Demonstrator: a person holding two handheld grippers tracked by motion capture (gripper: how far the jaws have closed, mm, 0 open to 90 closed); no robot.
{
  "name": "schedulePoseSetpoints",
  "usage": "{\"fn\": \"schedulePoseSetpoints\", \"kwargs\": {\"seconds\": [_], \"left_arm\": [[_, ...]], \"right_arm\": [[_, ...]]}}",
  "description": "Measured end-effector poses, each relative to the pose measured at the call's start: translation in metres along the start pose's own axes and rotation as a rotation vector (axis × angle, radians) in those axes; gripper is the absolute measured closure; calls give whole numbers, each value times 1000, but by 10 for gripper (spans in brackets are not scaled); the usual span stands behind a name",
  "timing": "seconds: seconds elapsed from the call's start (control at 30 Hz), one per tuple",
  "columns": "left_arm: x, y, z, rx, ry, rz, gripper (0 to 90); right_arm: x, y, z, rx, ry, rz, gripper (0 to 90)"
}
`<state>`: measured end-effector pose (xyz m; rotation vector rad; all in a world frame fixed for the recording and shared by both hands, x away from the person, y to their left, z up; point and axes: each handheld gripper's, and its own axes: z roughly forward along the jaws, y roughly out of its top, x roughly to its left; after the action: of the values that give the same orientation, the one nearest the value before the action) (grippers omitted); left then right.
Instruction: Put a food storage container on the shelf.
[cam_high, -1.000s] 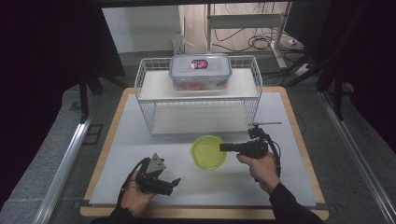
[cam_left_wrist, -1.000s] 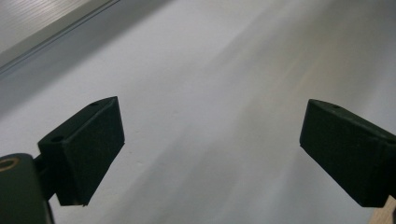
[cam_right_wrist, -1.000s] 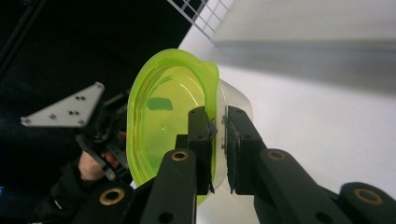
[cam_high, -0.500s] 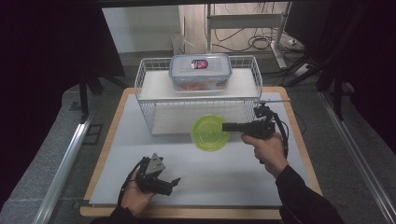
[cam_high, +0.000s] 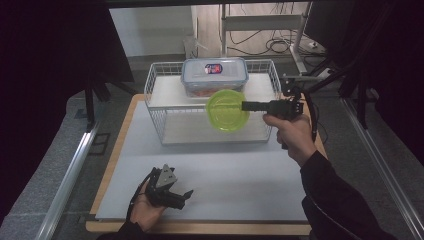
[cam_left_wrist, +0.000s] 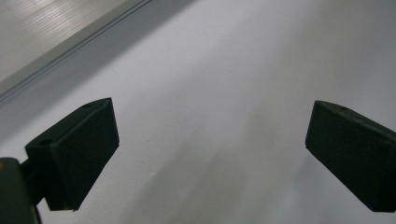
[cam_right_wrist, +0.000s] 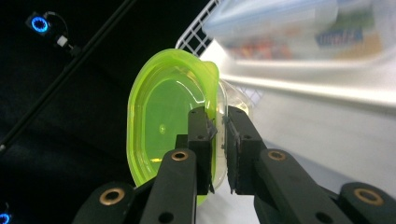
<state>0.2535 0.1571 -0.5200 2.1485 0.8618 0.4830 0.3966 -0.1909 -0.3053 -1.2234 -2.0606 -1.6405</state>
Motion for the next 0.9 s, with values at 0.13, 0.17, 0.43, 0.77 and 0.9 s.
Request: {"fn": "schedulePoseSetpoints", "kwargs": {"seconds": [0.13, 0.17, 0.43, 0.77, 0.9], "left_arm": [[0, 0, 0, 3, 0, 5, 26], [0, 0, 0, 3, -1, 6, 26], [0, 0, 0, -13, -2, -4, 22], [-2, 0, 1, -16, 4, 4, 23], [-3, 0, 1, -18, -1, 7, 23]], "right_arm": [[4, 13, 0, -13, -5, -4, 819], [5, 17, 1, -18, -7, 0, 819], [8, 50, 8, -45, -35, 6, 819], [11, 85, 22, -85, -92, 20, 819], [11, 94, 28, -89, -116, 23, 819]]}}
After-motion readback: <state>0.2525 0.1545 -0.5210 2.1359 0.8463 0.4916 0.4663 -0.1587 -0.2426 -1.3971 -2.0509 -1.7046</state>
